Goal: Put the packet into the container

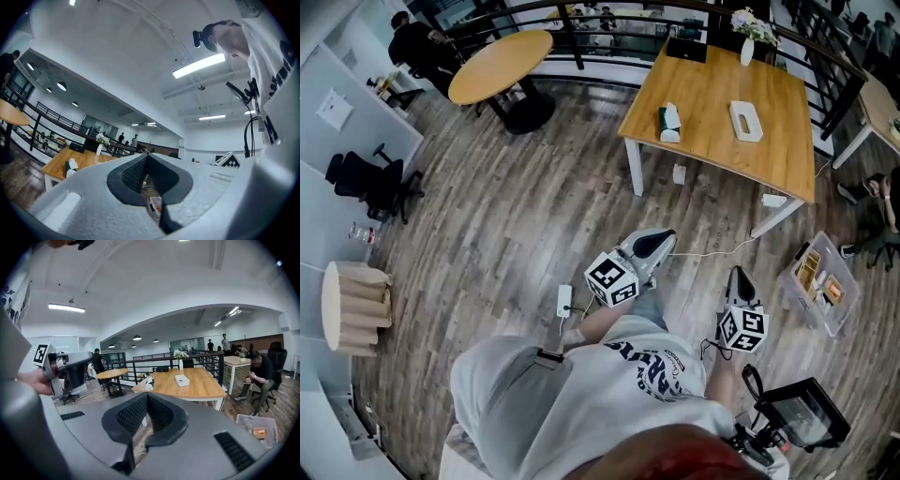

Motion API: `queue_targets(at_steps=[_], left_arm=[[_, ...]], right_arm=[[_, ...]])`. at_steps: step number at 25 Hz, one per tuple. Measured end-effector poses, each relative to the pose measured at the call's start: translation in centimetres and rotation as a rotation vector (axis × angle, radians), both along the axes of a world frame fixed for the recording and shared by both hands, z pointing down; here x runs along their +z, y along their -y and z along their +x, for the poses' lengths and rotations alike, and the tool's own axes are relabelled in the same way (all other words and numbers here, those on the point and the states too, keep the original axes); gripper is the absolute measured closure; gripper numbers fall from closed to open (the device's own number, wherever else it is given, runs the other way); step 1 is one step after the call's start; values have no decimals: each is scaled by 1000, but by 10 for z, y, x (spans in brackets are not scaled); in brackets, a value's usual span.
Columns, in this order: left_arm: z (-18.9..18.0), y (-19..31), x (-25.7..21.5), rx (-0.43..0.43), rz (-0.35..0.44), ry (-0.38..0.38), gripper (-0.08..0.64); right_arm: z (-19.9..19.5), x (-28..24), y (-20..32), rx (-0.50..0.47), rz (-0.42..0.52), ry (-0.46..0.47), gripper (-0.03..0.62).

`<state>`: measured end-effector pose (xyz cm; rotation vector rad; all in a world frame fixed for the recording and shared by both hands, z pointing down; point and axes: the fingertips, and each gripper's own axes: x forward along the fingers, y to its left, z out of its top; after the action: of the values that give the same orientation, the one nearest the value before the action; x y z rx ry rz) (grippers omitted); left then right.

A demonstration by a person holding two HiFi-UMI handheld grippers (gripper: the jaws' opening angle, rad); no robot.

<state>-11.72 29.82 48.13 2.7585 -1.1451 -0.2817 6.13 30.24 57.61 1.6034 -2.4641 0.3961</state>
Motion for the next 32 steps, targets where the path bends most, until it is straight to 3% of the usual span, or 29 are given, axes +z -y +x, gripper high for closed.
queue_targets(at_steps=[11,20,32], left_arm=[[-2,83,-4,51,0,-15,555],[-24,140,-9,51,-10,-27,555],[-49,174,4,105,-84,-44,555]], right_arm=[[-4,-6,67,42,-19,-17,584],[-26,-21,108,52,-33,-23,584],[-73,-35,142,40,-71,-34,584]])
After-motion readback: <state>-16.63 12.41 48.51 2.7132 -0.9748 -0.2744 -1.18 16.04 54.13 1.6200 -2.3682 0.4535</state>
